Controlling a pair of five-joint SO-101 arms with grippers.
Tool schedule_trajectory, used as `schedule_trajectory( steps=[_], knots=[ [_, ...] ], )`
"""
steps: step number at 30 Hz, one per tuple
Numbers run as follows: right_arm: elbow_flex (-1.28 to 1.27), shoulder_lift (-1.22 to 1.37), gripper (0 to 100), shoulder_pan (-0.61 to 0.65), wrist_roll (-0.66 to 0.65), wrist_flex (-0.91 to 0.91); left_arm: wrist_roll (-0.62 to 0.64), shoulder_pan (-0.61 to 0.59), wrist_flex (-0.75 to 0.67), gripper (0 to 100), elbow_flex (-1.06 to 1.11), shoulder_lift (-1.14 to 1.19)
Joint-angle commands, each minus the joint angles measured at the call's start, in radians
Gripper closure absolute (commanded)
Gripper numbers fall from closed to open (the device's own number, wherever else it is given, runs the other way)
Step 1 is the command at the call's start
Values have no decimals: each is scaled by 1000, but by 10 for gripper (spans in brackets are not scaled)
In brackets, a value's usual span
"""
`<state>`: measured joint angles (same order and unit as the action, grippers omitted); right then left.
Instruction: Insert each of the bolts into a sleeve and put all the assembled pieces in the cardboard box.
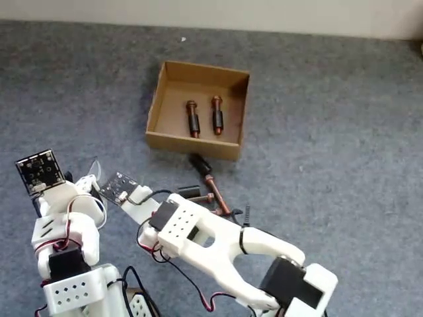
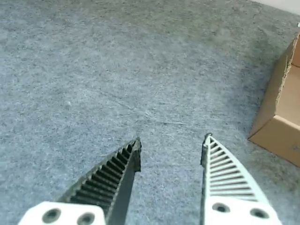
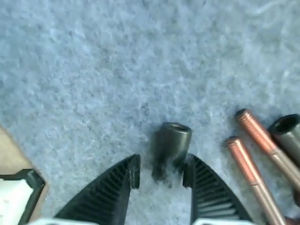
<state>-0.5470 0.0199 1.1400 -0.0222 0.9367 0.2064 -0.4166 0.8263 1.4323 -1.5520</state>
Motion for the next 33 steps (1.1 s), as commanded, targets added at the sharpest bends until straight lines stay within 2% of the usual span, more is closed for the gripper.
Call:
schedule_trajectory(
  steps=[1,6,16,20,28,33],
  knots=[
    [8,108,856,15,8,-2,12,-1,-23,777,-8,-12],
    [33,124,993,-8,3,-1,12,-2,-23,777,-8,-12],
    [68,84,992,-62,2,2,14,4,-18,777,-16,-12],
    [67,10,992,-101,2,2,15,5,-15,777,-88,-12],
    [42,-73,992,-122,2,2,12,139,-14,777,-225,-12],
    [25,-127,992,-124,2,5,9,160,-14,777,-291,-12]
  ],
)
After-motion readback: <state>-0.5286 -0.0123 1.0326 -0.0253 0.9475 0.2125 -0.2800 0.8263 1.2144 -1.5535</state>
